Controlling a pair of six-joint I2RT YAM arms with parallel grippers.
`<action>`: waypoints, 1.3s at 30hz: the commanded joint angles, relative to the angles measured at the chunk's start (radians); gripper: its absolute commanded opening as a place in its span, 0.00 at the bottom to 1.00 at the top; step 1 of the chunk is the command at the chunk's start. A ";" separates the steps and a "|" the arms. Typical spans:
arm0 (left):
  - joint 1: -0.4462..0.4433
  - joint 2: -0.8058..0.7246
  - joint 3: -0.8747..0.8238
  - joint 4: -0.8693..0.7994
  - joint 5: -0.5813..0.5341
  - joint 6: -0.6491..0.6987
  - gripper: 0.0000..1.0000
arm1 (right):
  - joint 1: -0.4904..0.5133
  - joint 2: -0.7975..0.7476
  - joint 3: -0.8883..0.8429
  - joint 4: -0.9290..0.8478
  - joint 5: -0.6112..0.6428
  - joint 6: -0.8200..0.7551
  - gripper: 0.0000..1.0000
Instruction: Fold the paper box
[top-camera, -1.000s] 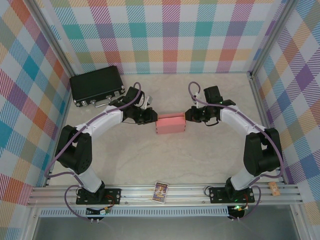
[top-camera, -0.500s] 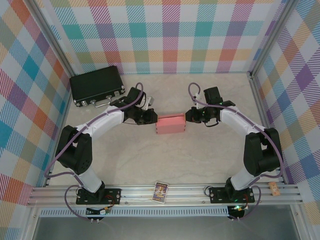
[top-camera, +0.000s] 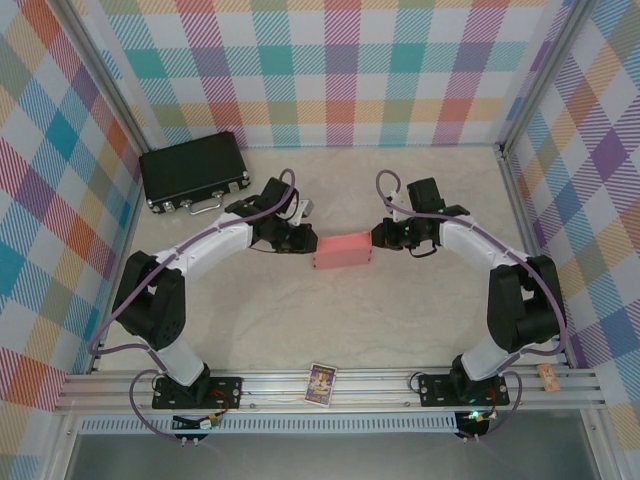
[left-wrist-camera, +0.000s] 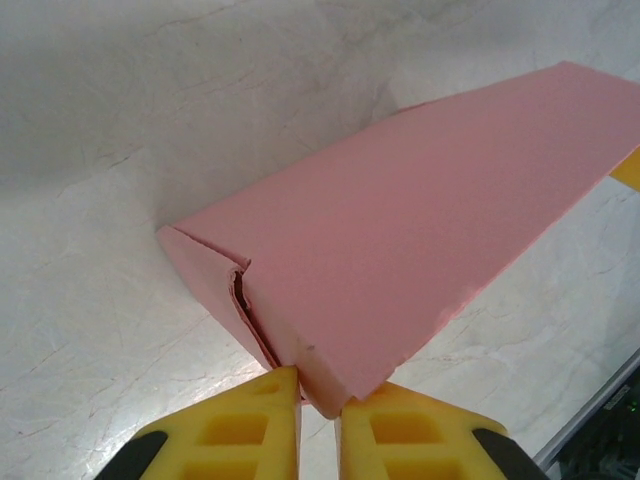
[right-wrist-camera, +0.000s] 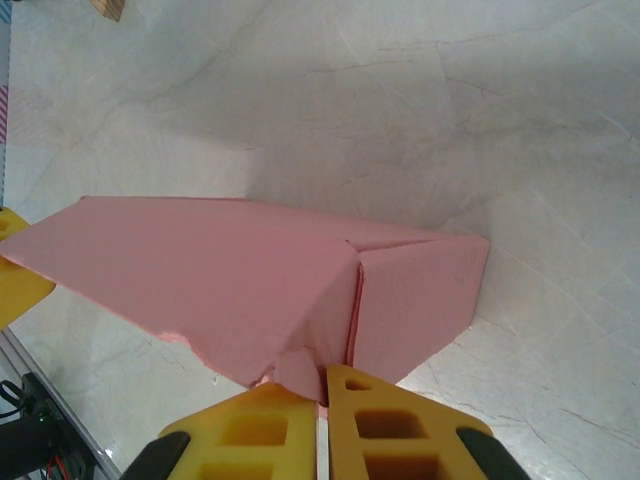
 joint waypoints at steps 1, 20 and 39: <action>-0.021 0.006 0.007 -0.051 0.000 0.030 0.16 | 0.013 -0.001 -0.036 -0.039 0.000 -0.005 0.11; -0.023 -0.026 0.001 -0.015 -0.010 0.030 0.24 | 0.013 -0.095 -0.047 -0.030 0.054 0.002 0.25; -0.023 -0.165 -0.030 0.042 -0.006 0.054 0.46 | 0.009 -0.187 0.003 -0.037 0.081 -0.012 0.36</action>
